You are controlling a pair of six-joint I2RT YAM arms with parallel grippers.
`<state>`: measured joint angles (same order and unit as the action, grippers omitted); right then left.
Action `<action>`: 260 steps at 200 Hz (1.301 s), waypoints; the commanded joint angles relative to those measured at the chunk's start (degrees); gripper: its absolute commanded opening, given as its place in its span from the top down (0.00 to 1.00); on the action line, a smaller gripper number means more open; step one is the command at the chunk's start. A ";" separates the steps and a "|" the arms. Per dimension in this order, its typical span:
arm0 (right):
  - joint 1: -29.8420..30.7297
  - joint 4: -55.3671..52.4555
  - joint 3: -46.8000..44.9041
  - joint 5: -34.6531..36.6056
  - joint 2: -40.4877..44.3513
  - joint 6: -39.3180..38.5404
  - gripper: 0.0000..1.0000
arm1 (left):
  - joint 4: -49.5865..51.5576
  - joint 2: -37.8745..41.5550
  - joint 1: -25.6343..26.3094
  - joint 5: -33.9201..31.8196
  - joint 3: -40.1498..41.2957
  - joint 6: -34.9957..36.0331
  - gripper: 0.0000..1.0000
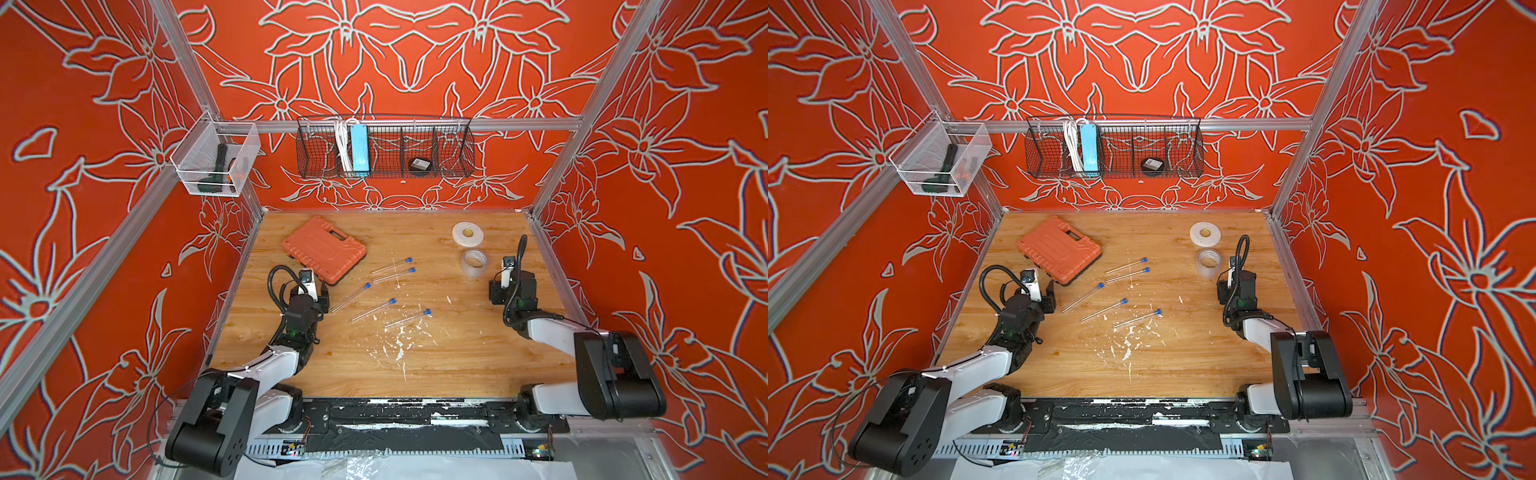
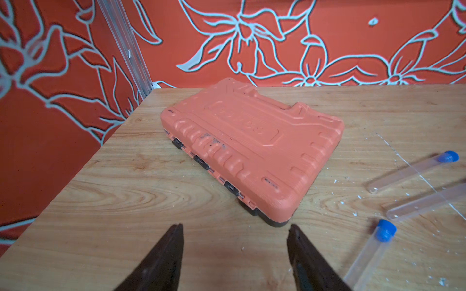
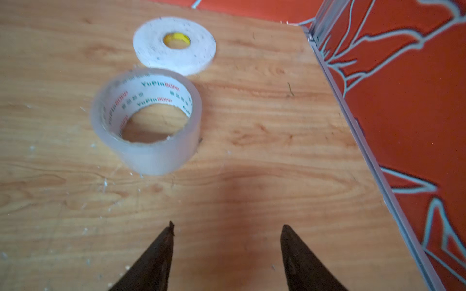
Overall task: Insert stoppers into test tubes
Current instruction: Reset both arms
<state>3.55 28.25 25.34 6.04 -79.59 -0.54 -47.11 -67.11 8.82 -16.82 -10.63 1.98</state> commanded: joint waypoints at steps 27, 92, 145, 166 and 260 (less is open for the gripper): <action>-2.23 12.04 -4.34 -5.21 -0.50 -0.57 0.30 | -16.77 -7.25 -1.74 5.11 3.08 0.39 0.36; -2.06 17.49 -6.69 -3.38 -1.69 -0.25 0.02 | -25.57 -14.09 -2.36 2.69 5.02 -1.35 0.33; -1.98 17.21 -7.06 -0.73 -0.94 0.78 0.02 | -24.32 -13.59 -2.68 3.00 4.75 -1.71 0.01; -1.97 17.49 -7.11 -0.86 -1.00 0.67 0.01 | -24.33 -13.66 -2.68 3.02 4.66 -1.71 0.01; -1.62 16.91 -6.79 -0.50 -1.09 0.52 0.01 | -24.17 -13.62 -2.80 3.11 4.63 -1.71 0.01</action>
<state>1.58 43.97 18.94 4.47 -80.86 -0.40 -69.47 -80.95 6.37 -13.65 -5.56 1.19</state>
